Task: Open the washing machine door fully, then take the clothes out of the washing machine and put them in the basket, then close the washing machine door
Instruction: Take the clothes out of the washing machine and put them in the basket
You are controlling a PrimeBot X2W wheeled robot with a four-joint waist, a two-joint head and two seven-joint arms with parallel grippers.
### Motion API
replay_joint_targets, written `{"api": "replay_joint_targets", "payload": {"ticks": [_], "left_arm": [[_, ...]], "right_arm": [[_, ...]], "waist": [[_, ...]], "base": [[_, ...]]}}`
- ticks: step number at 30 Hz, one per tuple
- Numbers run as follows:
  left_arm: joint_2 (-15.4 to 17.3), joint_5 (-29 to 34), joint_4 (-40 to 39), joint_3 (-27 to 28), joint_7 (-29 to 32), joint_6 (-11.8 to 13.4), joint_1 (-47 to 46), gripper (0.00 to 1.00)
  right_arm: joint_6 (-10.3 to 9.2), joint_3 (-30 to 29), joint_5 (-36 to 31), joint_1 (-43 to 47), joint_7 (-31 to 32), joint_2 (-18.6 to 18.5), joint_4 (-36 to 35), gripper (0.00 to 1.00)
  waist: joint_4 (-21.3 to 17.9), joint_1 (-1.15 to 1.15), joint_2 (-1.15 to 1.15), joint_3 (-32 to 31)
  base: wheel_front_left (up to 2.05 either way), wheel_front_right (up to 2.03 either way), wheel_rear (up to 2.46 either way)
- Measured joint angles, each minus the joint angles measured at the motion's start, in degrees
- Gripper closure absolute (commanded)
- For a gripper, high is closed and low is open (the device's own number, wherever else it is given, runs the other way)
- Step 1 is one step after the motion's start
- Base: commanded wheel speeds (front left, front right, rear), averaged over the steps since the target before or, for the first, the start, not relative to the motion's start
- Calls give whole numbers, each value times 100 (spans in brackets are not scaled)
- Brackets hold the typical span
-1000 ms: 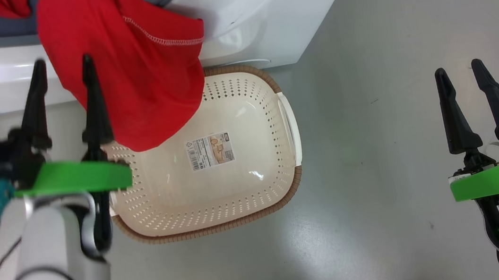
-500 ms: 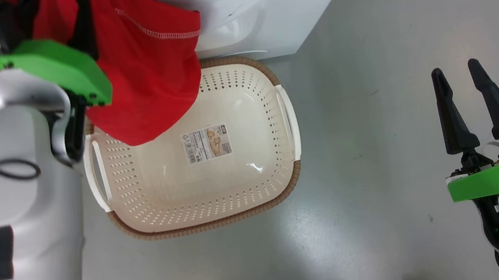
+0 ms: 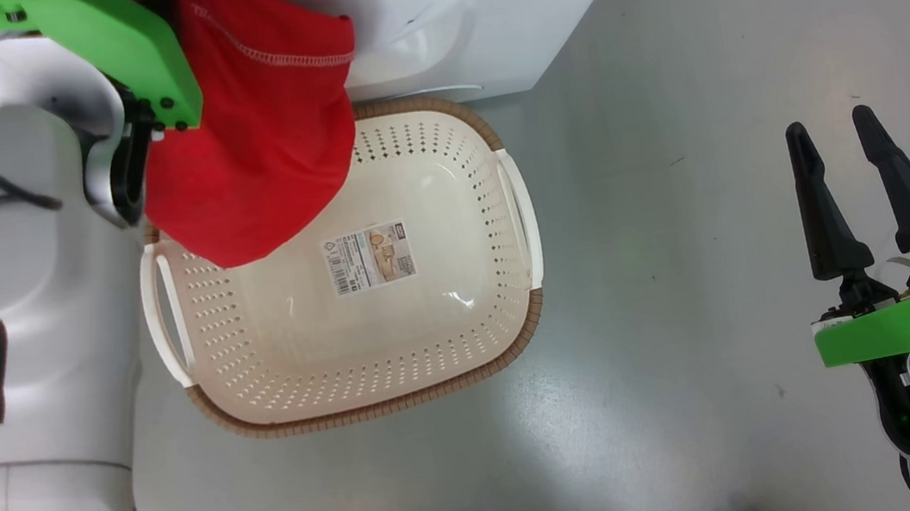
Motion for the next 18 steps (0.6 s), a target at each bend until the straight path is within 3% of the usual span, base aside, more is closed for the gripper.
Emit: {"api": "replay_joint_targets", "payload": {"ticks": [4, 5, 7, 12, 18], "left_arm": [[3, 24, 347, -43, -8, 1, -166, 2], [2, 25, 417, -45, -8, 1, -196, 14], [2, 24, 573, -58, -16, 0, -264, 51], [4, 23, 892, -92, -122, 0, -361, 75], [3, -23, 1150, -140, -332, 0, -430, 89]], "right_arm": [[0, 7, 0, -5, 0, 12, 0, 0], [0, 5, 0, -6, 0, 15, 0, 0], [0, 3, 0, -7, 0, 22, 0, 0], [0, -9, 0, -8, 0, 25, 0, 0], [0, -29, 0, -8, 0, 23, 0, 0]], "waist": [[-37, 0, 0, -1], [-43, 0, 0, -4], [-52, 0, 0, -8], [-48, 0, 0, -23], [-20, 0, 0, -61]], "base": [[0, 0, 0], [0, 0, 0], [0, 0, 0], [0, 0, 0], [0, 0, 0]]}}
